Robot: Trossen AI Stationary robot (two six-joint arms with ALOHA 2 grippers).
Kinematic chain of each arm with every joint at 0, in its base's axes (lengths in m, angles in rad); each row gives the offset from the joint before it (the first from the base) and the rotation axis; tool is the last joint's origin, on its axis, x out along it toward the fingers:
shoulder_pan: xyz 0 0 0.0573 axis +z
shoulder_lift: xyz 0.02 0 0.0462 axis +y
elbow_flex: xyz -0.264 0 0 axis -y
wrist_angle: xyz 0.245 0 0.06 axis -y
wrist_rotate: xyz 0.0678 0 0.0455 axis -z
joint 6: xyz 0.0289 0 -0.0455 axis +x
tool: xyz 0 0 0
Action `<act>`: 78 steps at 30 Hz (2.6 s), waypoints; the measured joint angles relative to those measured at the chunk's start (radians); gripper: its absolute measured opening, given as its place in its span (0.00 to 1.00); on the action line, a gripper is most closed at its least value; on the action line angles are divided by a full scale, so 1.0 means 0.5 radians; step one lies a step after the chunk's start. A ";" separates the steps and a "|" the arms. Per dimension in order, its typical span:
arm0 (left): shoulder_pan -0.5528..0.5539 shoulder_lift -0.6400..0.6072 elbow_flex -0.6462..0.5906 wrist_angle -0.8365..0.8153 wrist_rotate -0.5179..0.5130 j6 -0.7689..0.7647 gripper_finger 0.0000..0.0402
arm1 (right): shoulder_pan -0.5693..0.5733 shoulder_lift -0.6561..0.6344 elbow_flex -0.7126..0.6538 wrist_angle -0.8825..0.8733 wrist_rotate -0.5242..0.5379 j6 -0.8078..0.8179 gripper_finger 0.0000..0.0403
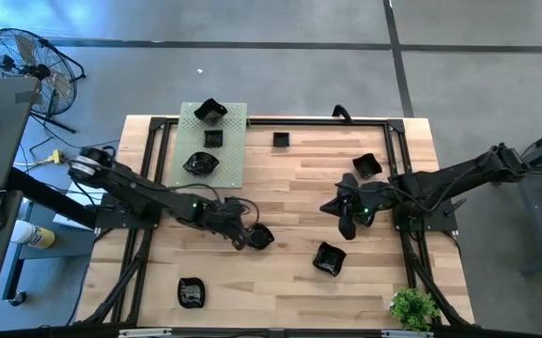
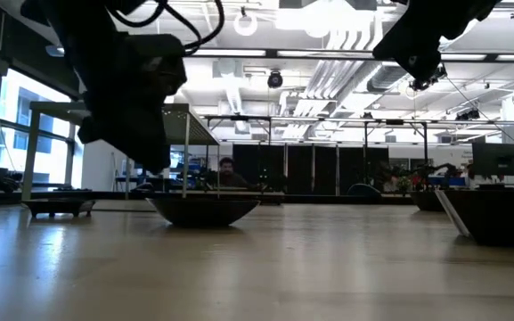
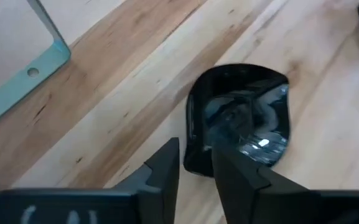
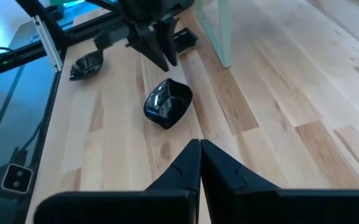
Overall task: Pick & Place Mini shaped plates
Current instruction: Stack the leaf-shaped plate on the other leaf-shaped plate on the shelf
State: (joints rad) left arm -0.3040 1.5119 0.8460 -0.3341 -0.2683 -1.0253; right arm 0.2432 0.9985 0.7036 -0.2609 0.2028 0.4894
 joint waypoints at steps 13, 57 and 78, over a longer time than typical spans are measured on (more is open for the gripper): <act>0.033 0.203 -0.001 0.177 -0.060 0.121 0.25 | 0.000 0.000 0.001 0.023 -0.031 -0.038 0.00; 0.644 -1.078 0.297 -0.578 0.397 0.951 0.00 | -0.002 0.002 0.004 0.104 0.055 -0.138 0.00; 2.084 -1.592 0.161 -1.223 1.119 1.224 0.00 | -0.160 0.005 0.004 0.208 0.158 -0.040 0.01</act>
State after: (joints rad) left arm 0.7381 0.7159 0.9262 -0.9457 0.2912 -0.4131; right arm 0.1631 1.0012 0.7055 -0.1571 0.2818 0.4696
